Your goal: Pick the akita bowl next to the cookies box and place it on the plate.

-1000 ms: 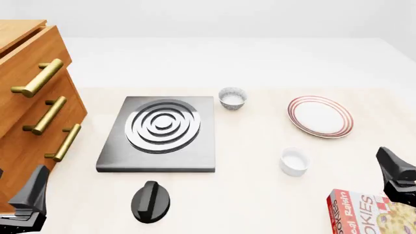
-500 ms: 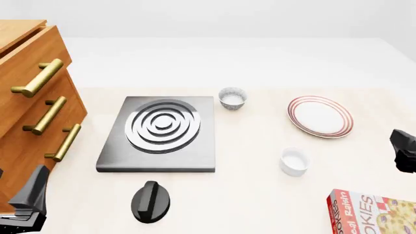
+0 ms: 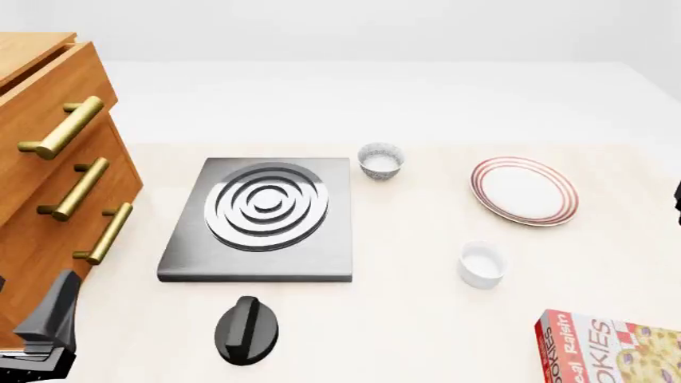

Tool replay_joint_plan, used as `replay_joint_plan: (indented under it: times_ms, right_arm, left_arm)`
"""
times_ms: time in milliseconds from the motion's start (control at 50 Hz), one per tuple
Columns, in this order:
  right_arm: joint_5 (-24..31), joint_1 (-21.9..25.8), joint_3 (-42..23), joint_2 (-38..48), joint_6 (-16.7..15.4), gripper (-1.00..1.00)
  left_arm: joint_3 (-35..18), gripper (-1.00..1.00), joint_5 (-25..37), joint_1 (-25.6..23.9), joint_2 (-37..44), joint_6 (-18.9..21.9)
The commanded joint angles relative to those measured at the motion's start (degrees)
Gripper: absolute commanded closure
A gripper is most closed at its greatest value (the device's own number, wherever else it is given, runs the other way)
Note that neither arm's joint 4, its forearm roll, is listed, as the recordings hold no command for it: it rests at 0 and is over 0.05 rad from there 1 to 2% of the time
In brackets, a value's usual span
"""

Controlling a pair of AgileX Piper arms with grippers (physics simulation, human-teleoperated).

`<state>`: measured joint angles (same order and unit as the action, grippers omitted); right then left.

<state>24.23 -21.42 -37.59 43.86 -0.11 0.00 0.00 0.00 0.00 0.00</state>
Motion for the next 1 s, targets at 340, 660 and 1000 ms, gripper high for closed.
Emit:
replay_joint_plan:
  times_ms: [340, 660, 1000]
  right_arm:
    - [2.0, -9.0, -16.1, 21.9, 2.8, -1.00]
    - [4.6, -16.5, -26.1, 36.6, 2.3, -1.00]
    - [10.1, -21.3, -37.7, 44.8, 4.7, -1.00]
  left_arm:
    - [0.0, -1.00, 0.0, 0.0, 0.0, 0.0]
    - [0.0, -1.00, 0.0, 0.0, 0.0, 0.0]
    - [0.0, -1.00, 0.0, 0.0, 0.0, 0.0]
